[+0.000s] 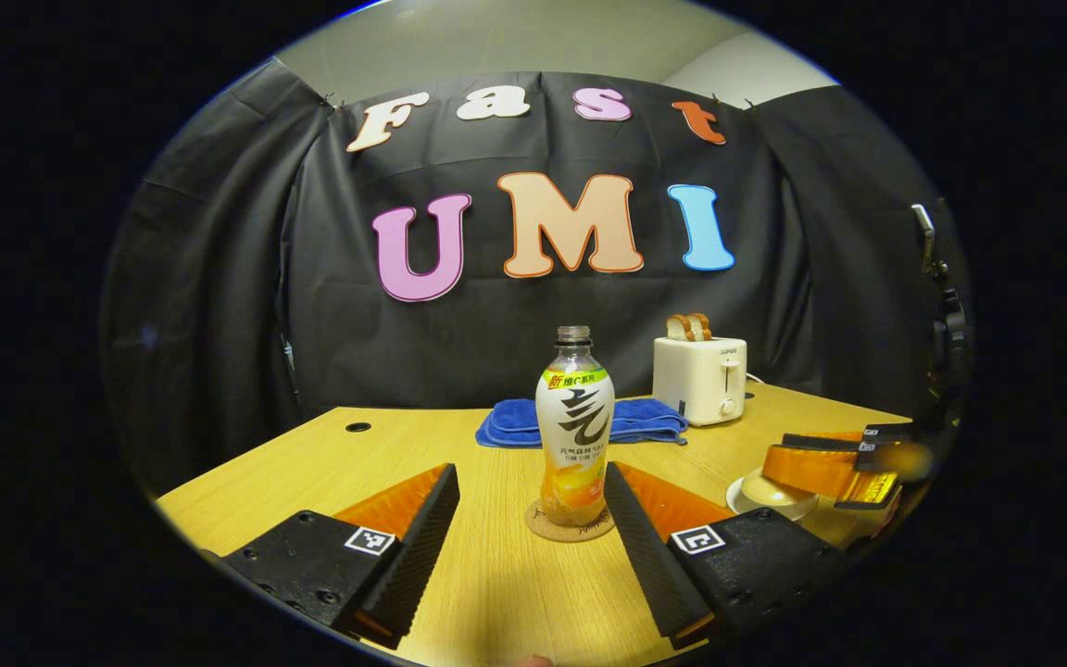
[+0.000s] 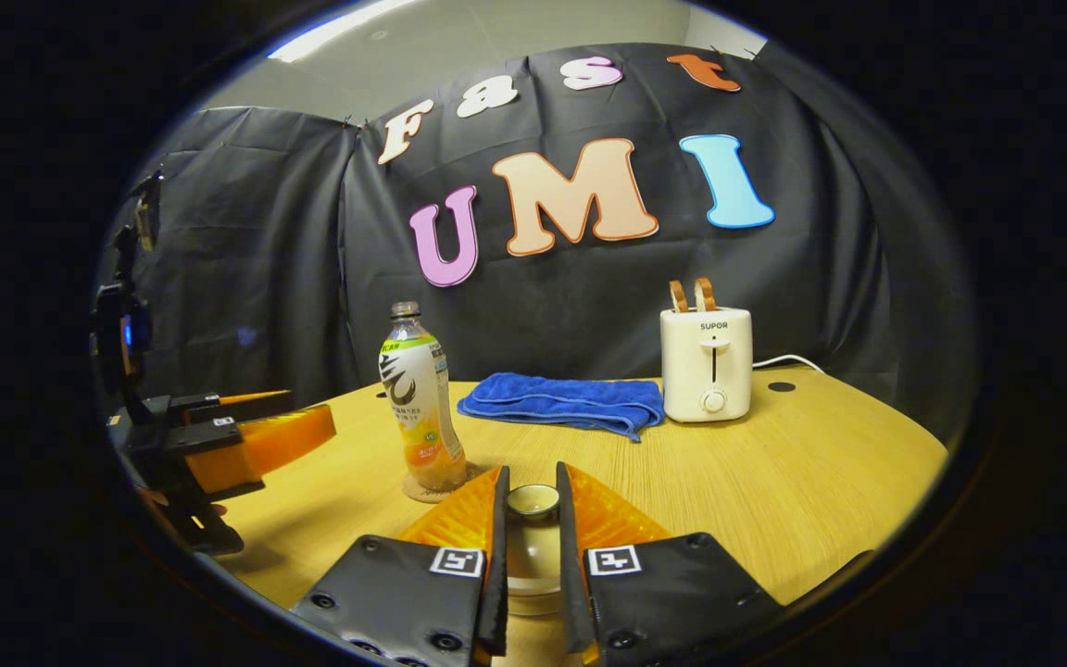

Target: Open the teacup lid with one hand, grasp the water bottle and pour water into the teacup with the other hand; after pouring, place the water bottle on the coaster and then close the teacup lid.

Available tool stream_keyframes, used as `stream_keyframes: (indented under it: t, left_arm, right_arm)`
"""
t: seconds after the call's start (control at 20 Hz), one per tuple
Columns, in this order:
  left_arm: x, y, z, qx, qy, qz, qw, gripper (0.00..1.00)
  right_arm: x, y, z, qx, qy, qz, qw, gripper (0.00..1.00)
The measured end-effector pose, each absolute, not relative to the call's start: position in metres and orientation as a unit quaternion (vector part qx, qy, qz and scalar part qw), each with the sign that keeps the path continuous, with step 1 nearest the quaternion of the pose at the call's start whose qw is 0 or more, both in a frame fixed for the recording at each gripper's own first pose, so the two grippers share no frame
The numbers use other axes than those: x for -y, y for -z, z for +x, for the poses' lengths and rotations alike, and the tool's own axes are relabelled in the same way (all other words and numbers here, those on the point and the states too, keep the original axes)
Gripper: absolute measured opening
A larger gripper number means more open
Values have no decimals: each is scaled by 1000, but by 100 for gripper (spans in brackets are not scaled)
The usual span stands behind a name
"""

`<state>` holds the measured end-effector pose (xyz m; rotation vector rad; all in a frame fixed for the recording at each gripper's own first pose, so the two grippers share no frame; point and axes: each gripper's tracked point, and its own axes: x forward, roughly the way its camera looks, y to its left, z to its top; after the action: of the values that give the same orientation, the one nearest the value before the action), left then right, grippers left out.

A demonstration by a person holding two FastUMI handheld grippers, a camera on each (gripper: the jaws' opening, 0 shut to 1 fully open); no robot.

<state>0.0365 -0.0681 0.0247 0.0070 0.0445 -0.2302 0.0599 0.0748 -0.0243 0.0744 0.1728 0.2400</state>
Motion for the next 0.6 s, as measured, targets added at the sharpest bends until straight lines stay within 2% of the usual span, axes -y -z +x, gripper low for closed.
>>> stream_keyframes:
  t: [0.05, 0.35, 0.4, 0.6]
  left_arm:
    - [69, -26, 32, -20, 116, -3, 993, 92]
    - [69, -28, 17, -12, 114, -10, 993, 92]
    - [68, -27, 16, -11, 113, -7, 993, 92]
    - [70, -22, 15, -15, 115, -8, 993, 92]
  right_arm:
    - [-77, 27, 61, -88, -120, 35, 988, 27]
    - [-79, 31, 60, -85, -116, 22, 989, 25]
    - [-78, 34, 59, -88, -115, 22, 989, 30]
    - [-76, 35, 57, -93, -111, 28, 989, 31]
